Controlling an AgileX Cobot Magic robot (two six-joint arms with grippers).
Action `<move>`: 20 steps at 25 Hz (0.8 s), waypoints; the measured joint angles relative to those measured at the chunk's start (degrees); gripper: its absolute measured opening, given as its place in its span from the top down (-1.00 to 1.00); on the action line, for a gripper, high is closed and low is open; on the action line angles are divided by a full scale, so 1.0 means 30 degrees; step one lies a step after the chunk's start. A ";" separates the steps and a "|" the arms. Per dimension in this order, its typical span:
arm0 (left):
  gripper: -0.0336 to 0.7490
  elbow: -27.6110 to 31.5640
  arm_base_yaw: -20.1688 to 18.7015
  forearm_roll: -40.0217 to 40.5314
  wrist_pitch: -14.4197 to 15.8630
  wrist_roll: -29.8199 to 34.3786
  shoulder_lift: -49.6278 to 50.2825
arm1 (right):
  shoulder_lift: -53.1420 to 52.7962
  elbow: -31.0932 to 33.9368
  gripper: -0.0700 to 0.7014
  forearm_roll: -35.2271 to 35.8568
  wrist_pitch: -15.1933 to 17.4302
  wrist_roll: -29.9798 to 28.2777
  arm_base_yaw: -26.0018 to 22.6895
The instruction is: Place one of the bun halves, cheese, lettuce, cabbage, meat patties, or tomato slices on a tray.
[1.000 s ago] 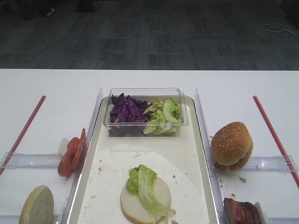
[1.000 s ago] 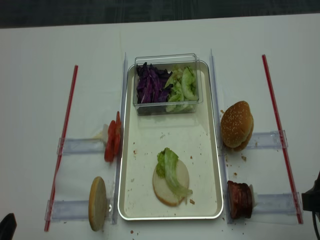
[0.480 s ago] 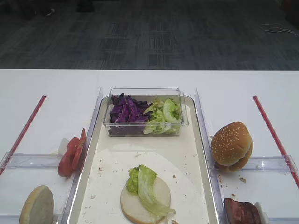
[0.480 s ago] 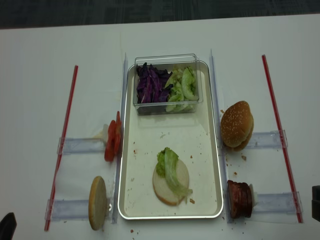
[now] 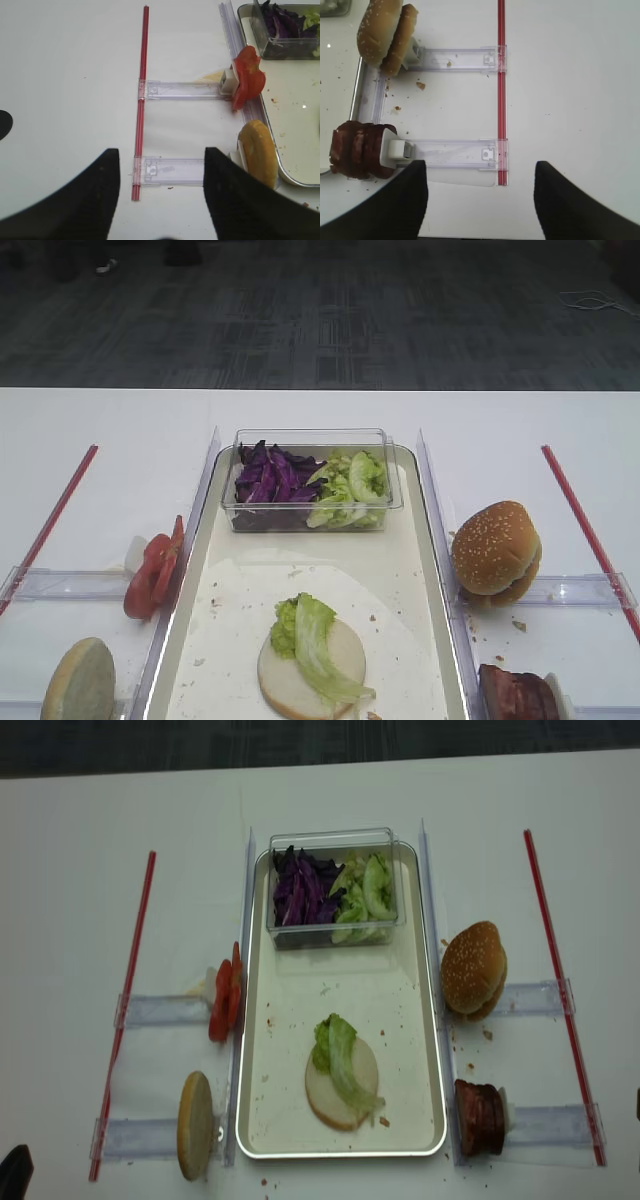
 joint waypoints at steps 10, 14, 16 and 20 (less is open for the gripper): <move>-0.01 0.0000 0.0000 0.0000 0.0000 0.0000 0.0000 | -0.2468 0.0000 -0.39 0.0000 0.0121 0.0000 0.0000; 0.00 0.0000 0.0000 0.0000 0.0000 0.0000 0.0000 | -0.3716 0.0000 -0.39 0.0000 0.0162 0.0000 0.0000; 0.00 0.0000 0.0000 0.0000 0.0000 0.0000 0.0000 | -0.4306 0.0000 -0.39 0.0000 0.0198 0.0000 0.0000; -0.01 0.0000 0.0000 0.0000 0.0000 0.0000 0.0000 | -0.5665 0.0000 -0.39 0.0000 0.0263 -0.0172 0.0000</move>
